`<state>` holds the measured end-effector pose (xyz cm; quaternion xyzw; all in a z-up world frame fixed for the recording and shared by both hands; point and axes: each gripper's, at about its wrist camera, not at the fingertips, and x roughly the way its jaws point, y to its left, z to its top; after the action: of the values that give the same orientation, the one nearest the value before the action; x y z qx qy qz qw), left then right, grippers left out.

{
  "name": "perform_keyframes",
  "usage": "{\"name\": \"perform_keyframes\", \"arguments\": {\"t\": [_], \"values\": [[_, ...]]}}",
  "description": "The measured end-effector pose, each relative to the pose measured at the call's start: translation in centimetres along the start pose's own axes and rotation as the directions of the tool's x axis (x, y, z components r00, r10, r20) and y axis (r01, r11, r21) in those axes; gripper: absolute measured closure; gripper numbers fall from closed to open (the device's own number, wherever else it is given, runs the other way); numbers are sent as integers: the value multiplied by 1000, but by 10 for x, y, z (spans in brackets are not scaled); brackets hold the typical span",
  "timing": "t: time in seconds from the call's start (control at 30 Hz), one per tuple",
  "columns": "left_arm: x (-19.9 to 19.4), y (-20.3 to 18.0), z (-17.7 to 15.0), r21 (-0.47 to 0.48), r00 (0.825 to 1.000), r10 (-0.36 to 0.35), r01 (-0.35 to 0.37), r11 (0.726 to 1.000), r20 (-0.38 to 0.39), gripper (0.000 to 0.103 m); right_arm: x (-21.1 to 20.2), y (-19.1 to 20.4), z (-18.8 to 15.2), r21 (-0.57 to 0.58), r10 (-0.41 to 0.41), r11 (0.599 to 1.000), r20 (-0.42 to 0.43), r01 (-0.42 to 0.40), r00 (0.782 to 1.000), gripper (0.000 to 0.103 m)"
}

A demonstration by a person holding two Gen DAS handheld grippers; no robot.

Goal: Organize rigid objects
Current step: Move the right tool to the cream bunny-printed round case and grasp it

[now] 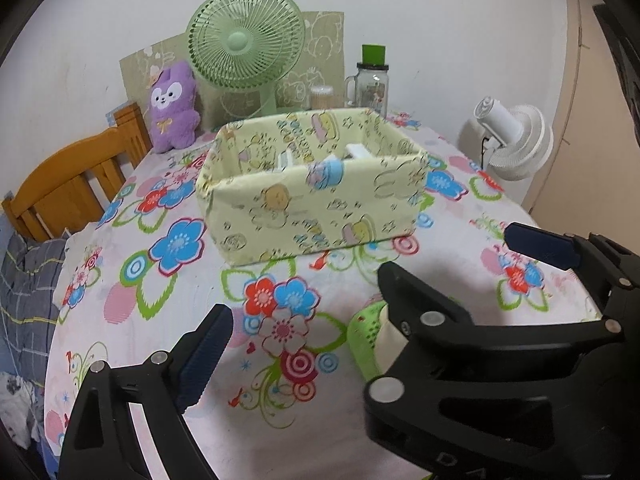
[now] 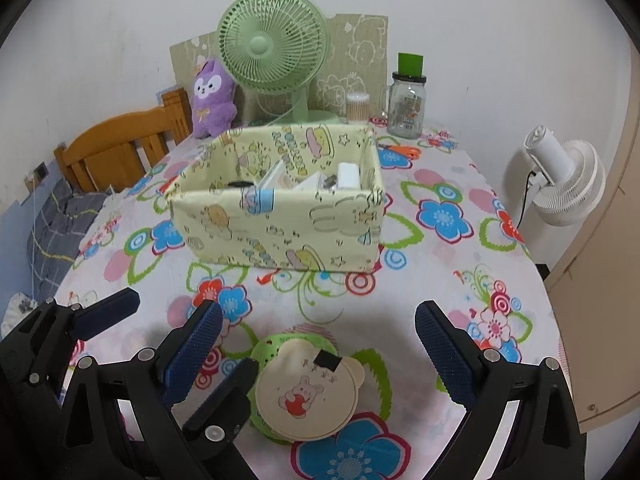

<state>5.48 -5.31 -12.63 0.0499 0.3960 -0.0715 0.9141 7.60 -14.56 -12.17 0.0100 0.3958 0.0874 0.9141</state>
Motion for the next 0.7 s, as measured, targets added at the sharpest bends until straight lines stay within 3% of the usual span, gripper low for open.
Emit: {"name": "perform_keyframes", "arguments": {"t": [0.7], "values": [[32,23,-35,-34,996,44,-46,998,-82,9,32,14,-30,-2,-28,1000,-89,28,996,4]]}}
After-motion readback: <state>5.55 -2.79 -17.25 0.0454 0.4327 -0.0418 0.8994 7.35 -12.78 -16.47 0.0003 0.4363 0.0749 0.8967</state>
